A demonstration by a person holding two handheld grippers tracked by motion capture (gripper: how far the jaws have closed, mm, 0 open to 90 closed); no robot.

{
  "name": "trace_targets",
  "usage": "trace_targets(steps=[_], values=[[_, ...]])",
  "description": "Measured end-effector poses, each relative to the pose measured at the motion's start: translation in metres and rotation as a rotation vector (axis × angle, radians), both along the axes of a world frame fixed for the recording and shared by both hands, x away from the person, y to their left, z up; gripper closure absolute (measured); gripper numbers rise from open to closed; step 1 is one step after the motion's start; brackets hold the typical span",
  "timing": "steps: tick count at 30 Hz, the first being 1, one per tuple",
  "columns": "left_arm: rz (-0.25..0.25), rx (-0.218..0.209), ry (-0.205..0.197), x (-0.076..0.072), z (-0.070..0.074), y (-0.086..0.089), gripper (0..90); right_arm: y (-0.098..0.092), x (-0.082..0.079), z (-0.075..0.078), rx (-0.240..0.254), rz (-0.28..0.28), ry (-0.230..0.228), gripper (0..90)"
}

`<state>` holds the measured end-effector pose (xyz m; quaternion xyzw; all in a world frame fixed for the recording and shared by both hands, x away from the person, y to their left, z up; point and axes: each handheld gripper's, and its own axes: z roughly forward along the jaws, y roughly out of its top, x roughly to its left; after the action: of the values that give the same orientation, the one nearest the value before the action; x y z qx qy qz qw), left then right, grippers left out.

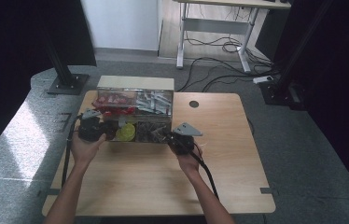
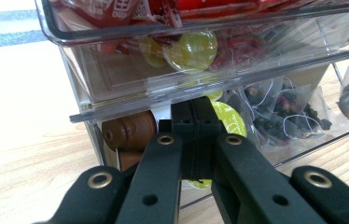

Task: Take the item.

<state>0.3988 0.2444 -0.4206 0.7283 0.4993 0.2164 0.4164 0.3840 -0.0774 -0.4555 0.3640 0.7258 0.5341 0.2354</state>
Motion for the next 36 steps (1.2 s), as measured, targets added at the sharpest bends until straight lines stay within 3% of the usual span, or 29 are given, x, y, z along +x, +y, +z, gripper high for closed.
trace_targets(steps=[36], values=[[-0.002,0.007,0.004,0.0,0.0,-0.002,90.0,-0.043,-0.011,0.006,0.011,-0.053,-0.012,88.9]])
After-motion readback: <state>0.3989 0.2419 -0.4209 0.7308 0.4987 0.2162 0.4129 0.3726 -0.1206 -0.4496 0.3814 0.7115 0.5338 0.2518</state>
